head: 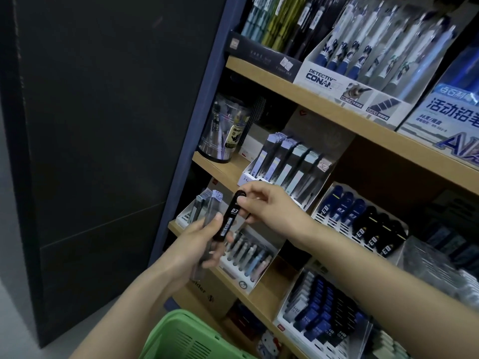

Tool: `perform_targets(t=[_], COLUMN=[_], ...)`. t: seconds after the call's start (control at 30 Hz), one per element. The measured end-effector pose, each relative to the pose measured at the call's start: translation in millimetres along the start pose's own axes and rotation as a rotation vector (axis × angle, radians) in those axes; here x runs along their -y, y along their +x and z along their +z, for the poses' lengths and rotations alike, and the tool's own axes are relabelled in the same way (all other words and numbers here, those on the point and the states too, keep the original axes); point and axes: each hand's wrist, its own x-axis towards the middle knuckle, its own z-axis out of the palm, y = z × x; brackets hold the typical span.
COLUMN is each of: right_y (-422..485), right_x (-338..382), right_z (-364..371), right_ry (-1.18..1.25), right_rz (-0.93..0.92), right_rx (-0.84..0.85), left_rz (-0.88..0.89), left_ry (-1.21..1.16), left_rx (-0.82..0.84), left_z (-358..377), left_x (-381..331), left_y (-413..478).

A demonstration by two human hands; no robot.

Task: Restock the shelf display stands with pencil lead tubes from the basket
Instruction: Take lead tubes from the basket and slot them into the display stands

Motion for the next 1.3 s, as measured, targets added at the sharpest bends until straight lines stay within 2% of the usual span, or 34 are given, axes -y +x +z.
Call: perform_targets(t=[0.13,0.33,0.43,0.5,0.6,0.73,0.8,0.93,1.3], right_y=[-18.2,-47.0,-59.6,-66.8,-77.0,-80.0,-77.0,-65.0,-67.5], right_x=[-10.1,-26.0,-28.9,-28.7,-33.6,-54.0,-63.0,-72.8,-84.3], right_z=[-2.6,-9.6,-27.2,-48.3,-93.0,-149.1,-164.7,-174.0,-181.9], right_ry=[0.069,0.188,0.181,0.17,-0.004,-0.482,-0.598,-0.666,-0.689], right_rz=[0.039,0.054,0.046,0.026,0.0,0.04,0.056,0.038,0.035], right_rx=[-0.003,-0.194,-0.274,-0.367,-0.558,-0.706,-0.721,-0.695,-0.606], left_rz=[0.074,0.16,0.116,0.042,0.014,0.085,0.117,0.135,0.129], left_ry=[0.113,0.242,0.265,0.181,0.085,0.31,0.375,0.441,0.474], left_rx=[-0.023,-0.003,-0.025,-0.053,-0.078,-0.059,-0.06,-0.046,0.02], left_z=[0.3,21.2,36.4,44.6,53.0,62.0,67.3,76.6,92.9], left_x=[2.2,6.7,13.1,17.8,25.2,35.0,39.3,46.1,52.9], left_y=[3.2,3.1,2.8,5.9,11.1,9.1,9.8,14.4,19.0])
